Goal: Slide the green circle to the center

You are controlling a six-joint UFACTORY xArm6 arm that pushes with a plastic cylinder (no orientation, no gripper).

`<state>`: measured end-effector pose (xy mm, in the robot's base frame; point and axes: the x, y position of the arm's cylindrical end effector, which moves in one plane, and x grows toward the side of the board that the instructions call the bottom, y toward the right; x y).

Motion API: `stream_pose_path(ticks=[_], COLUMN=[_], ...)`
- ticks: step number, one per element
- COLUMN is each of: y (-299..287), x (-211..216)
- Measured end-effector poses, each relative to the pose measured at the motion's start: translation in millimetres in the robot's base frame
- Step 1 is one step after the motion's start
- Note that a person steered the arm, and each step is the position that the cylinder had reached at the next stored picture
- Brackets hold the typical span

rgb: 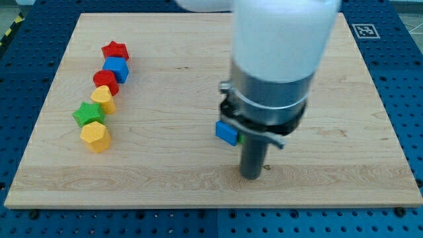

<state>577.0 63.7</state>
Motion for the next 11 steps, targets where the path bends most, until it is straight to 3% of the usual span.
stream_pose_path(ticks=[2, 3, 4, 5, 7, 9, 11], y=[55, 55, 56, 45, 8, -3, -52], x=[-33, -47, -23, -21, -80, -65, -68])
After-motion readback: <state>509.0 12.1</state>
